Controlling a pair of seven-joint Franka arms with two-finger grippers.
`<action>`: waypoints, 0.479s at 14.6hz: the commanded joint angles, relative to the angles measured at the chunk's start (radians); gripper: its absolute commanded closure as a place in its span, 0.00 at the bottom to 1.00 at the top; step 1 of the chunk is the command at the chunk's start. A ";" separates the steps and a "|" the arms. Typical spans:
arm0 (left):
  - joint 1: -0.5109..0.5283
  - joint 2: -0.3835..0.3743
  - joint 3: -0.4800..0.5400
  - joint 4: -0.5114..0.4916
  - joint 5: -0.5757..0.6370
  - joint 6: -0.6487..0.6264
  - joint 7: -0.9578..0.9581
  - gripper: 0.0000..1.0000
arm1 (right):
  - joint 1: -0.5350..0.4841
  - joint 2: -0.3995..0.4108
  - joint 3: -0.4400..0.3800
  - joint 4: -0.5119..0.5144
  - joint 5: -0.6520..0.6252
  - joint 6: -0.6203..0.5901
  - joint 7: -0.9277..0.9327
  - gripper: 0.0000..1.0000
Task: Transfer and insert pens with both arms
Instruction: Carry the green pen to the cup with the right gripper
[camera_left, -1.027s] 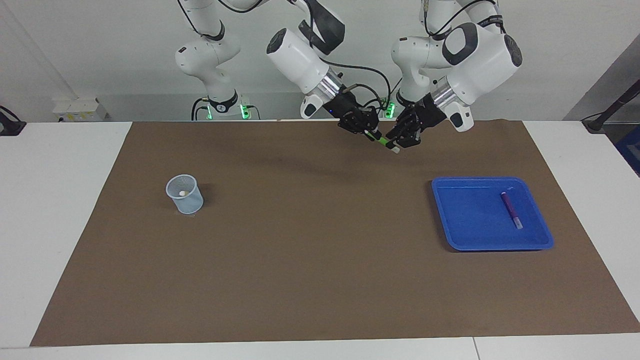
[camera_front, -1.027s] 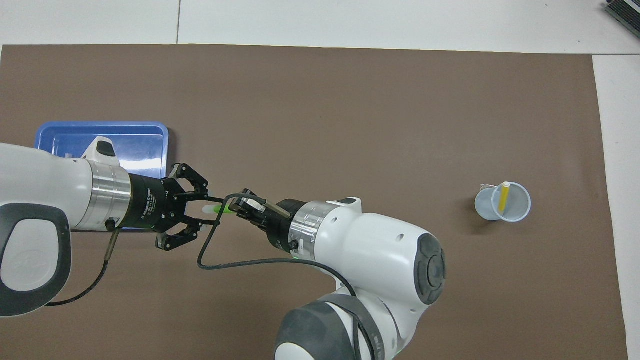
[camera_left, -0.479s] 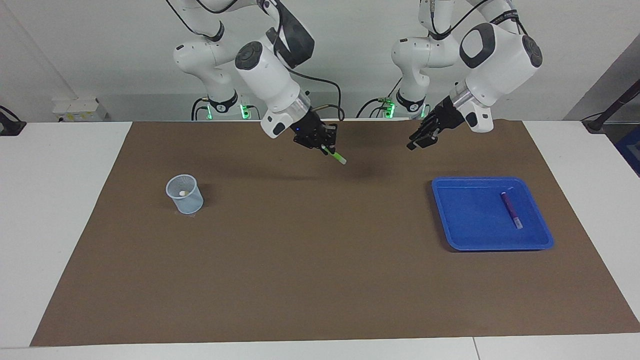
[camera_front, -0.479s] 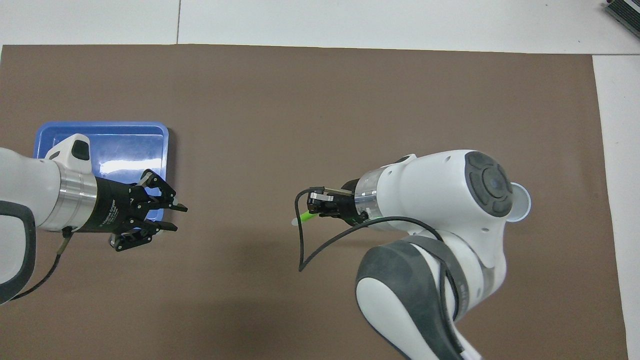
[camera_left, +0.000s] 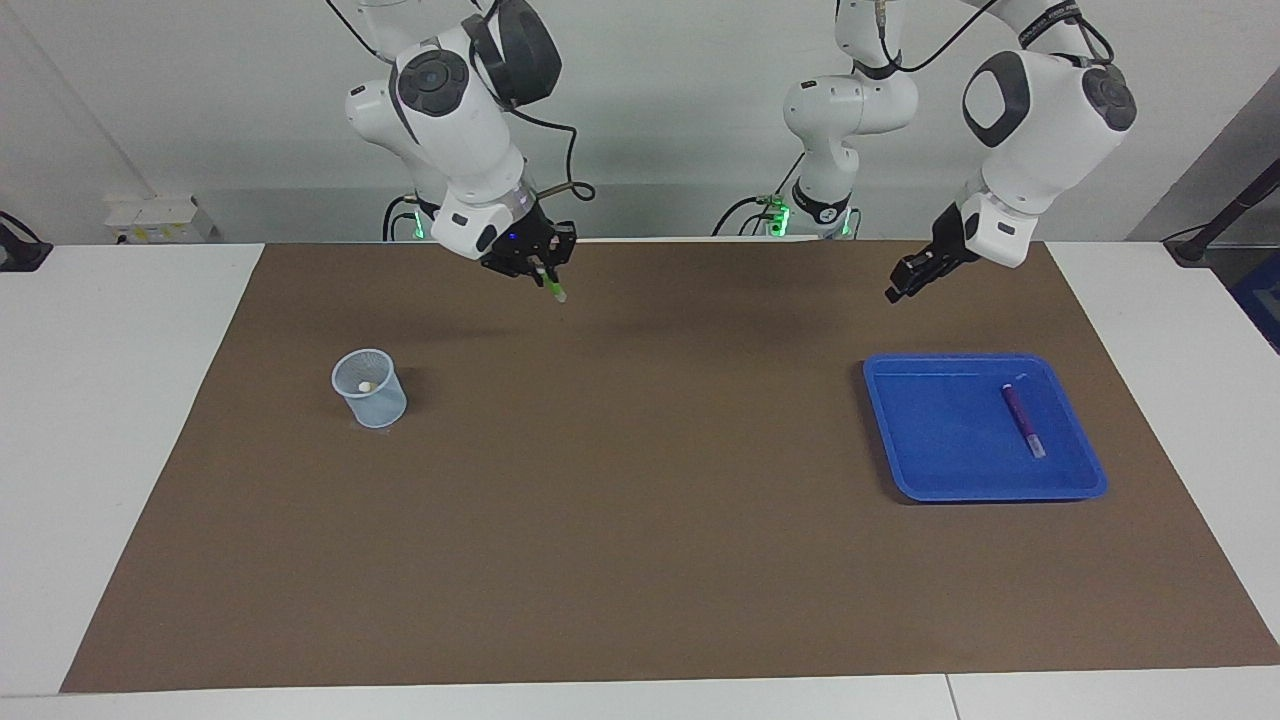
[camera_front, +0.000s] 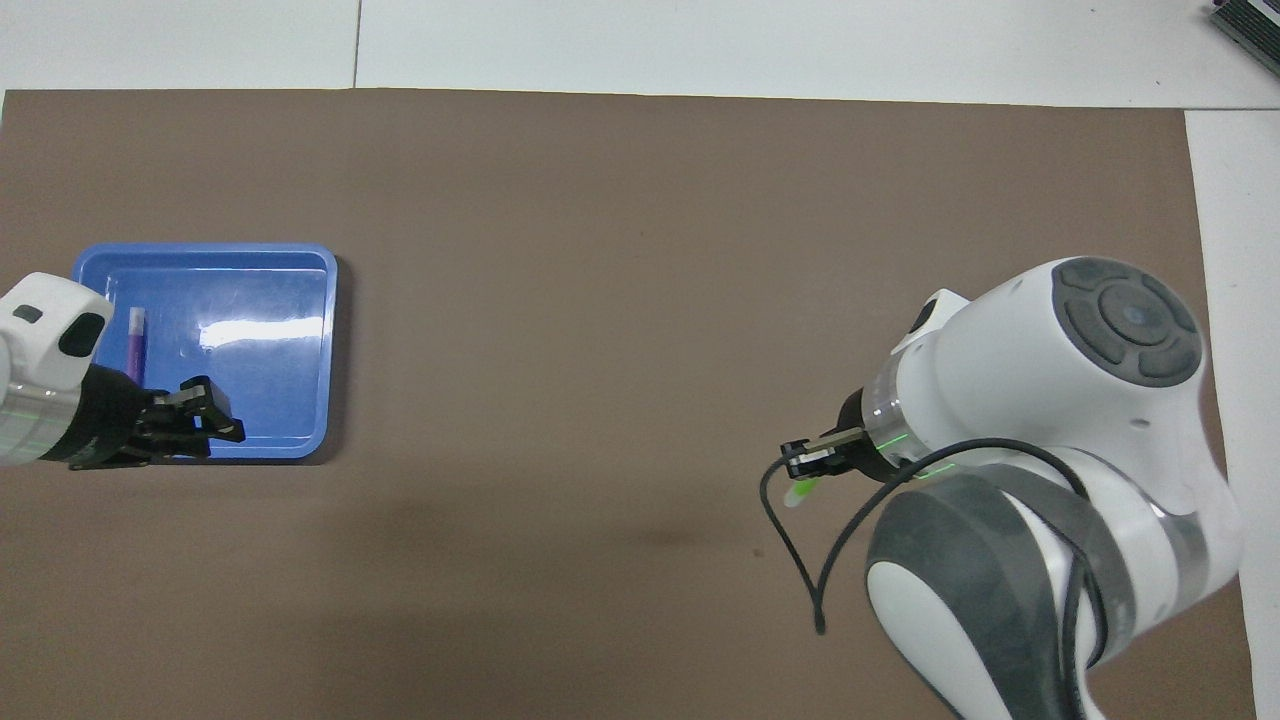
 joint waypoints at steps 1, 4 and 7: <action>0.080 -0.029 -0.006 -0.024 0.105 0.029 0.242 0.61 | -0.079 -0.026 0.010 -0.007 -0.120 -0.088 -0.217 1.00; 0.149 -0.016 -0.007 -0.026 0.168 0.110 0.393 0.59 | -0.137 -0.035 0.006 -0.007 -0.226 -0.113 -0.437 1.00; 0.193 0.030 -0.007 -0.026 0.210 0.192 0.490 0.59 | -0.206 -0.033 0.007 -0.029 -0.286 -0.044 -0.636 1.00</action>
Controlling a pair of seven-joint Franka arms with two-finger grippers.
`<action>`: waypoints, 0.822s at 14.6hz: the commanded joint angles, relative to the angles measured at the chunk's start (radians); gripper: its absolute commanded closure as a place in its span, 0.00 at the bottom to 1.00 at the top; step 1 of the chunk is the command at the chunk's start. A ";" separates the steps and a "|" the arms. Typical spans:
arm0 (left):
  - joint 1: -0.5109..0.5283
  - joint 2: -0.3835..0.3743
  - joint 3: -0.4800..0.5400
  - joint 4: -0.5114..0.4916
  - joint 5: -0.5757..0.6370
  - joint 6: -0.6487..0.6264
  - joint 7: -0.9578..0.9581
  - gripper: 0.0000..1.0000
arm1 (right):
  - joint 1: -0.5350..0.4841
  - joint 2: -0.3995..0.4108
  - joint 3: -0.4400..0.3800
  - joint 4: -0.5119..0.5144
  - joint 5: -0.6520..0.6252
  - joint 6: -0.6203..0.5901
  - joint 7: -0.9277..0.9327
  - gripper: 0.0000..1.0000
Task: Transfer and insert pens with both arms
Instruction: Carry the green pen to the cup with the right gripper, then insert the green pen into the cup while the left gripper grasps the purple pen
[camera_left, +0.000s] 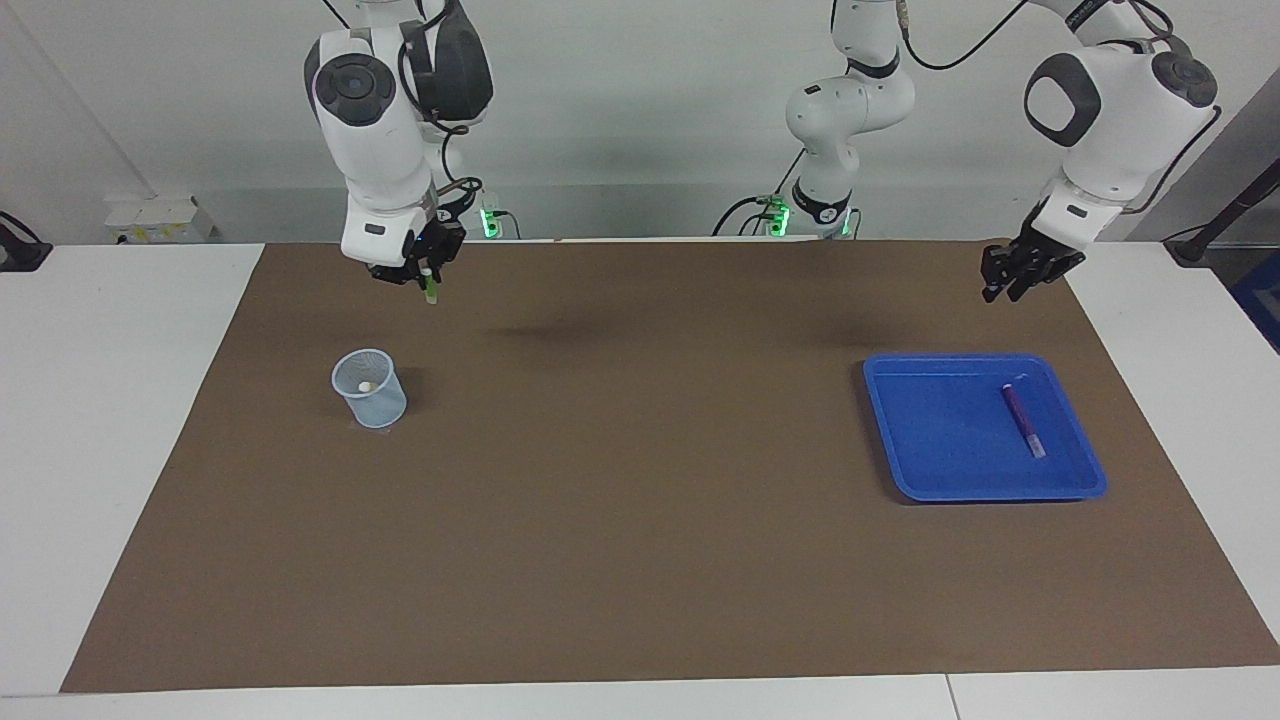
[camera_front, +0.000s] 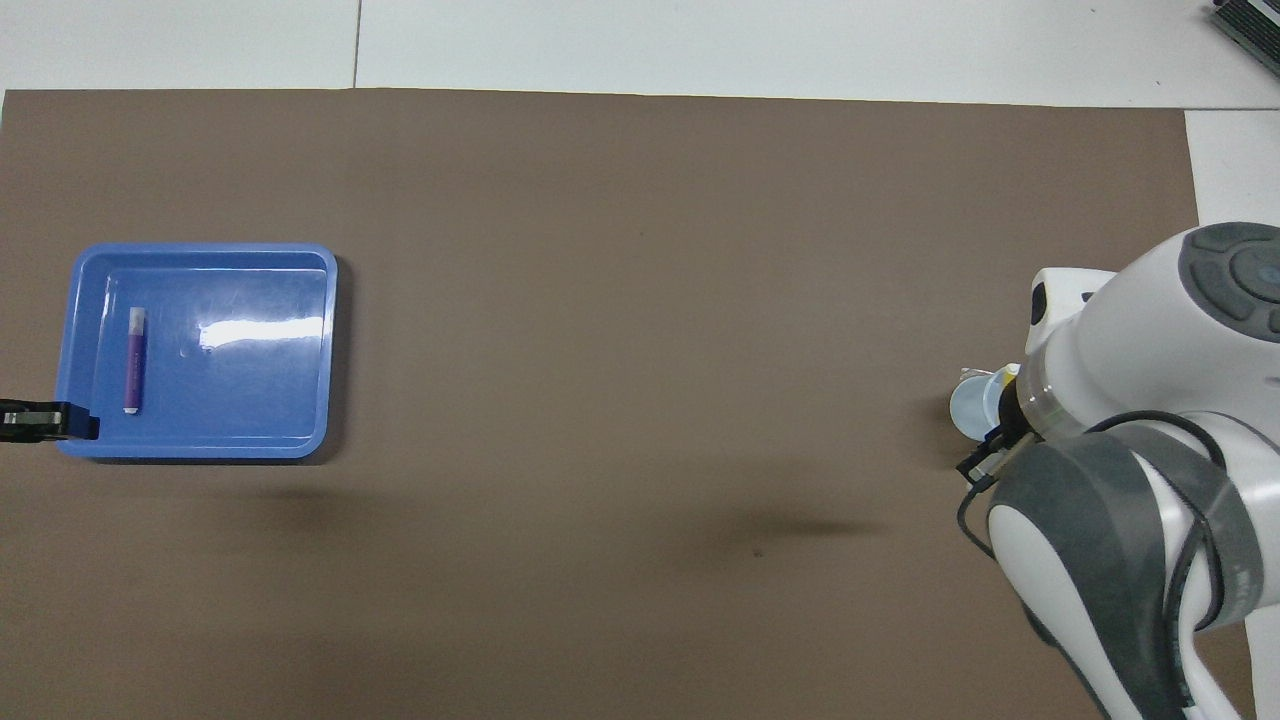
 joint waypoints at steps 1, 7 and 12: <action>0.043 0.046 -0.011 -0.020 0.038 0.101 0.075 0.59 | -0.070 -0.014 0.012 -0.042 -0.035 0.092 -0.163 1.00; 0.069 0.193 -0.010 -0.012 0.064 0.314 0.083 0.57 | -0.158 -0.014 0.014 -0.101 -0.072 0.262 -0.390 1.00; 0.083 0.301 -0.010 -0.008 0.064 0.435 0.081 0.56 | -0.161 -0.016 0.012 -0.191 -0.065 0.393 -0.376 1.00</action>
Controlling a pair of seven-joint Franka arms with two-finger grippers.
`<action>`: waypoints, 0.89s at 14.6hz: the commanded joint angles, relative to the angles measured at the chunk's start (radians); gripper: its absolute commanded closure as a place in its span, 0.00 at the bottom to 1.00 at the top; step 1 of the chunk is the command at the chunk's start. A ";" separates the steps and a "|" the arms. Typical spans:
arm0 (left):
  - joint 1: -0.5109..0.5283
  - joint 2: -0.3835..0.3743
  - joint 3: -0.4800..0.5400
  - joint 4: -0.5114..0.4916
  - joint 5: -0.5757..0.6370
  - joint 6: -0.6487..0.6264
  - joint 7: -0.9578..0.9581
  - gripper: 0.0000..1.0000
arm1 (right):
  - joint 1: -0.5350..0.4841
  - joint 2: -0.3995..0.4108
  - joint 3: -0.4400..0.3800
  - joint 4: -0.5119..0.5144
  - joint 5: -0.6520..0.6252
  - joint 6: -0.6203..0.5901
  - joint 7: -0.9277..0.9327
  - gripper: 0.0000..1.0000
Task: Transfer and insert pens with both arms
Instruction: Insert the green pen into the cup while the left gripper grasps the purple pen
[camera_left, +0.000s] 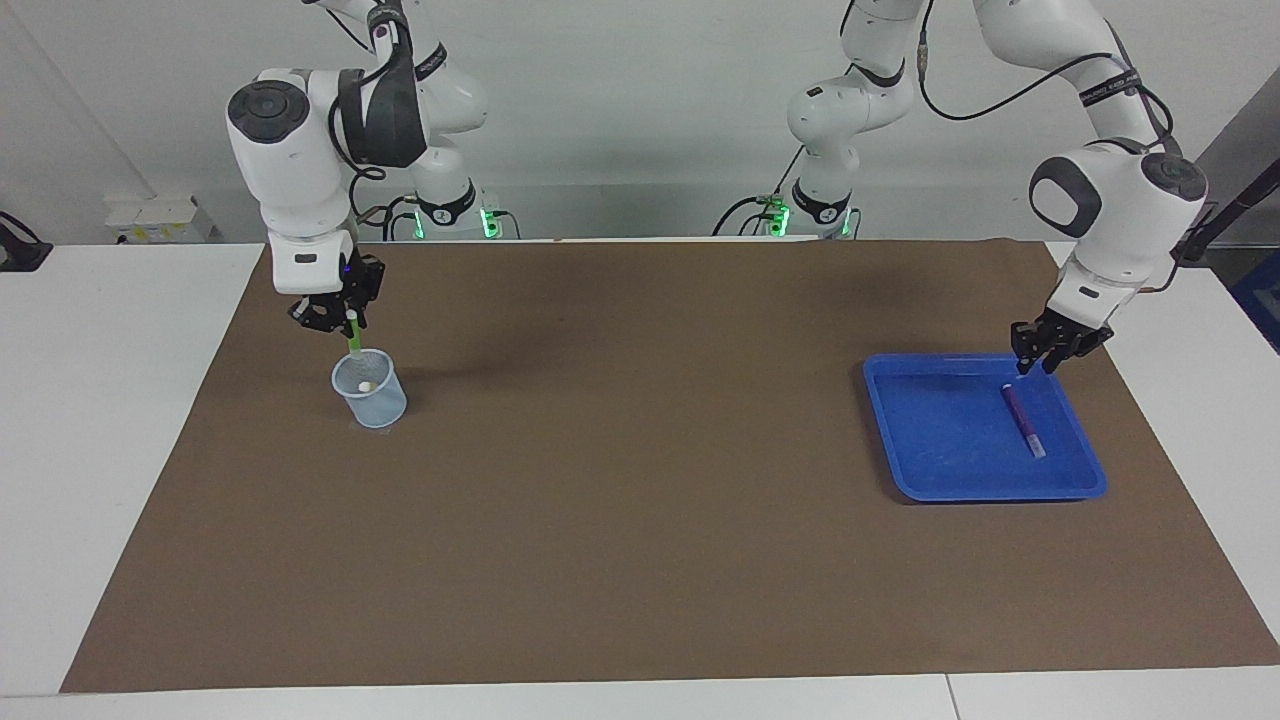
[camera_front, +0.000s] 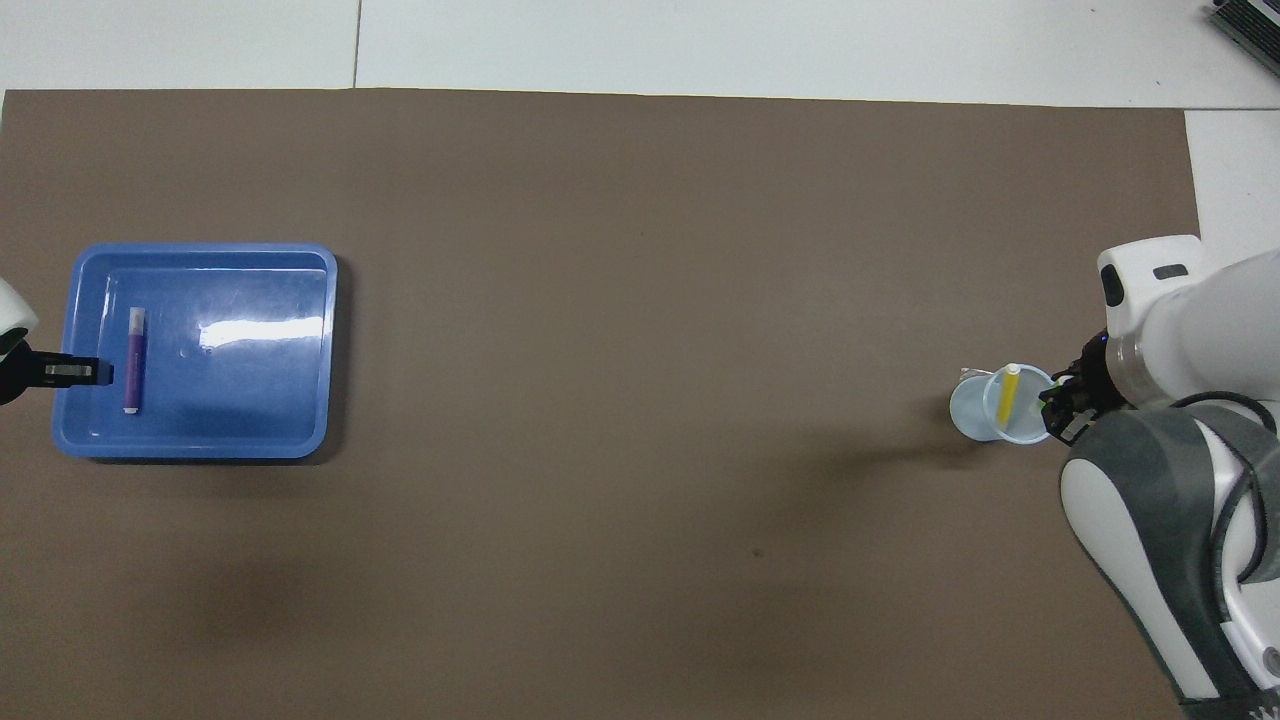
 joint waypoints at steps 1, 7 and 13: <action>0.025 0.066 -0.009 0.006 0.019 0.088 0.011 0.56 | -0.015 -0.022 0.012 -0.084 -0.005 0.061 0.001 1.00; 0.026 0.183 -0.009 0.028 0.019 0.229 0.011 0.54 | -0.044 -0.018 0.012 -0.210 -0.003 0.222 0.004 1.00; 0.040 0.238 -0.009 0.026 0.021 0.309 0.014 0.56 | -0.042 -0.013 0.013 -0.204 0.007 0.219 -0.002 0.51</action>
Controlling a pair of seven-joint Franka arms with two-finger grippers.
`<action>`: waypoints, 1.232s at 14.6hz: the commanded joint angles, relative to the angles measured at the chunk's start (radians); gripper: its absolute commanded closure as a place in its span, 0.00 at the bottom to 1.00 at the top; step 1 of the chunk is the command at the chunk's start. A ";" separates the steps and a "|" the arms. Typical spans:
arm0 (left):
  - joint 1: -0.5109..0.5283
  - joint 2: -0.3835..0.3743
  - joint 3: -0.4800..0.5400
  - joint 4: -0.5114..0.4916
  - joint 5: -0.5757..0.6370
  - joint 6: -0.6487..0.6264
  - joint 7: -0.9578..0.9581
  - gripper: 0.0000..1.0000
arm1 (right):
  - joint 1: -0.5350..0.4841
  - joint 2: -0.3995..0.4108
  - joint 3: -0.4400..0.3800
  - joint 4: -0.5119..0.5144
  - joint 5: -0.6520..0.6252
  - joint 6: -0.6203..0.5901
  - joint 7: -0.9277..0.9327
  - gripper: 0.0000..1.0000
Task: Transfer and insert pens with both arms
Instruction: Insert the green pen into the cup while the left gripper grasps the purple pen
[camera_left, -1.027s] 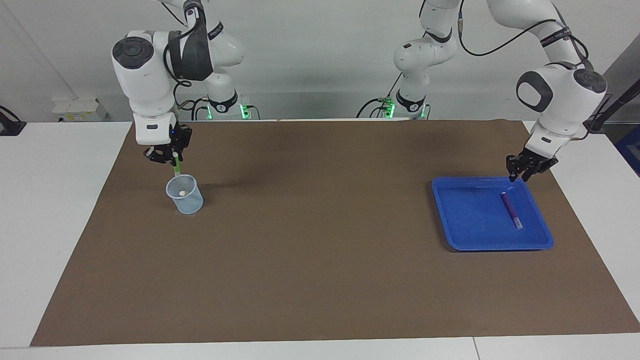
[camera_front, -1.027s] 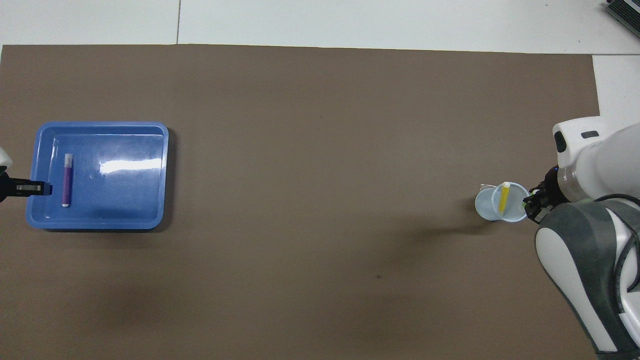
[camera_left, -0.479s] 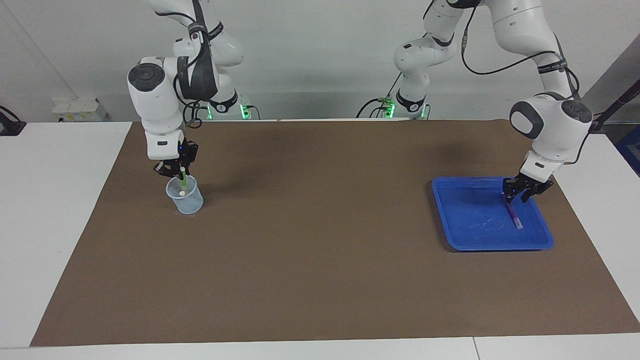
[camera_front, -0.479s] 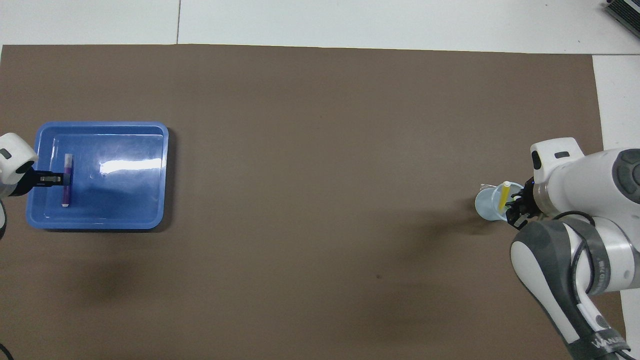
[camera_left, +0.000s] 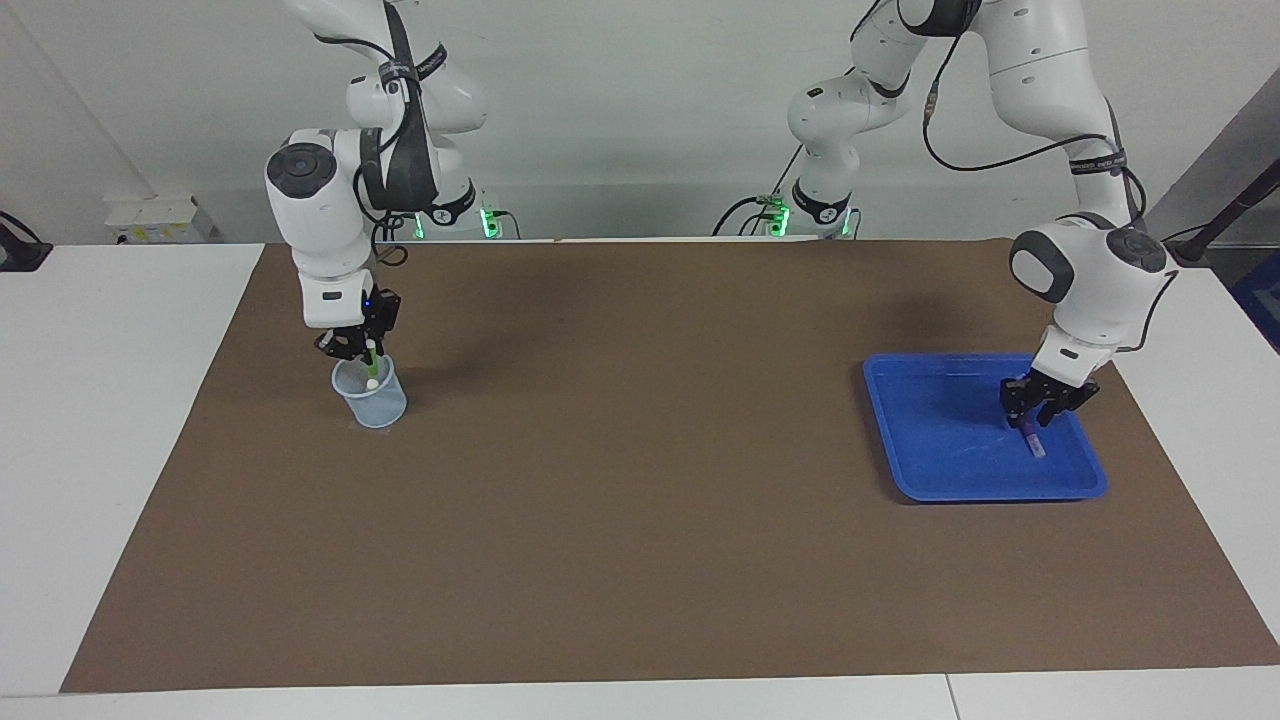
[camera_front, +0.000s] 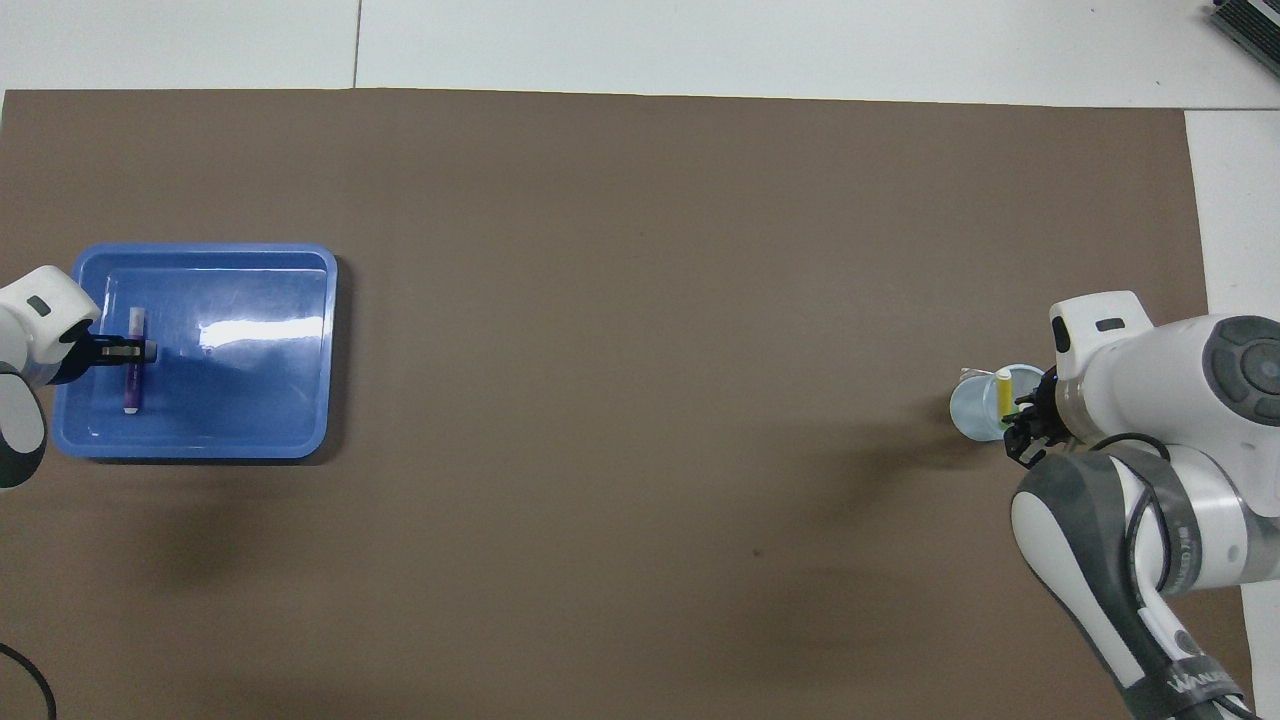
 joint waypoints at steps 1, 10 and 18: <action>0.023 0.045 -0.009 0.012 0.021 0.066 0.012 0.57 | -0.012 -0.021 0.013 0.018 0.032 -0.028 -0.005 0.50; 0.018 0.067 -0.009 0.038 0.019 0.026 0.021 1.00 | -0.006 -0.026 0.019 0.277 0.200 -0.450 0.020 0.53; -0.080 -0.044 -0.025 0.216 -0.040 -0.459 -0.371 1.00 | 0.130 -0.058 0.024 0.222 0.309 -0.450 0.471 0.53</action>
